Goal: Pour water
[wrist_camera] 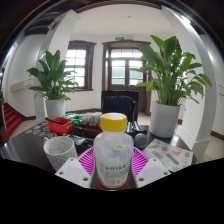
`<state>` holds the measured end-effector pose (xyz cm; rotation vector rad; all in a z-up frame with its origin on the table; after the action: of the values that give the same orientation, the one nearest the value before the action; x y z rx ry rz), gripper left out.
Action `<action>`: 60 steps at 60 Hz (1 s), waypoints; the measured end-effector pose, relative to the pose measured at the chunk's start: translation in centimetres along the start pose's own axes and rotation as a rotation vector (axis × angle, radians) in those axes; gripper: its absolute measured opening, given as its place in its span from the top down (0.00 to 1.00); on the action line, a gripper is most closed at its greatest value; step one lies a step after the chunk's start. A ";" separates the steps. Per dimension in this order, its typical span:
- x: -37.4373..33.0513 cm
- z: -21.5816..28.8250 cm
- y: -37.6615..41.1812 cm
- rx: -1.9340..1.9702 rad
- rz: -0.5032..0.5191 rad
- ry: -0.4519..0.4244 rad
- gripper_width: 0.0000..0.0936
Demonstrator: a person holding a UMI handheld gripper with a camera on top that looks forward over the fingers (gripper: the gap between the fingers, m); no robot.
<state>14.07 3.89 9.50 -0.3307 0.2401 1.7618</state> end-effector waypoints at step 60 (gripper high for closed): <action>-27.0 -2.1 6.2 0.161 -0.204 0.029 0.09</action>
<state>13.44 -22.85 16.87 -0.2552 0.3549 1.5270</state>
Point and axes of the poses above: the point between the fingertips, and its own axes, seen from behind it with the camera up: y to the left, z up, x forward, the way the camera looks, the point moved 10 cm from there along -x, backward, against the way the camera looks, and after that the axes turned 6 degrees about y, right-handed, at the moved point
